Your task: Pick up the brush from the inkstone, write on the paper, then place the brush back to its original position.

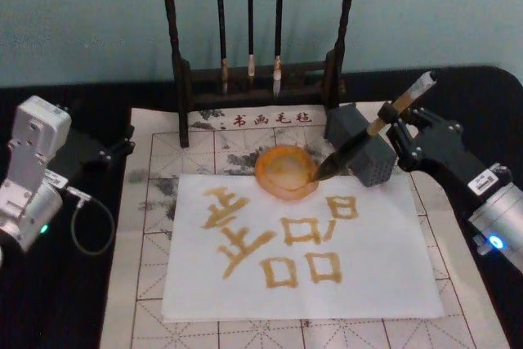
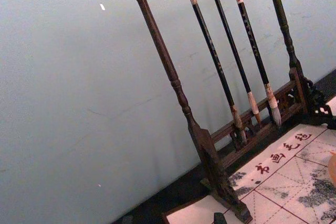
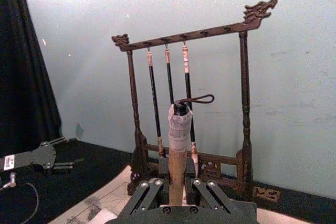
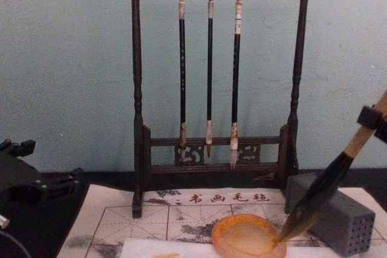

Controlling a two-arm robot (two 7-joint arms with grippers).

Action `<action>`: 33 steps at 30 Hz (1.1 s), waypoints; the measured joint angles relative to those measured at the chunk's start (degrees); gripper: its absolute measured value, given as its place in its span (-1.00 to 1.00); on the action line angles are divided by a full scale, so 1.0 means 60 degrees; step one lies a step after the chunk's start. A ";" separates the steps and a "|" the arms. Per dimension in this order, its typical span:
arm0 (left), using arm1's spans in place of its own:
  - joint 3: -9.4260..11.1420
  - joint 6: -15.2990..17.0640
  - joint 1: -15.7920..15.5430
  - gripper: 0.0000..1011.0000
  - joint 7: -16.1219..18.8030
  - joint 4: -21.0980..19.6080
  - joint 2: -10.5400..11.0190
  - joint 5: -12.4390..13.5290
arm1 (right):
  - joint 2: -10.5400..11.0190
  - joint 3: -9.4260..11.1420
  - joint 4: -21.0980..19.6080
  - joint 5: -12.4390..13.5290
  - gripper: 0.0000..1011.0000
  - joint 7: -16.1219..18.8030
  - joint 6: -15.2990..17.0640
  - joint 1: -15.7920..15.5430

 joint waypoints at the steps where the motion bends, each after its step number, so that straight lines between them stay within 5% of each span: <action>1: 0.0000 0.0000 0.0000 0.98 0.0000 0.0000 0.0000 0.0000 | 0.0009 0.0038 -0.0055 0.0010 -0.64 -0.0012 0.0059 -0.0023; 11: 0.0000 0.0000 0.0000 0.98 0.0000 0.0000 0.0000 0.0000 | 0.0389 0.0548 -0.0942 0.0253 -0.64 -0.0207 0.1265 -0.0427; 33: 0.0000 0.0000 0.0000 0.98 0.0000 0.0000 0.0000 0.0000 | 0.0877 0.1367 -0.2008 -0.0243 -0.64 0.0114 0.1120 -0.1981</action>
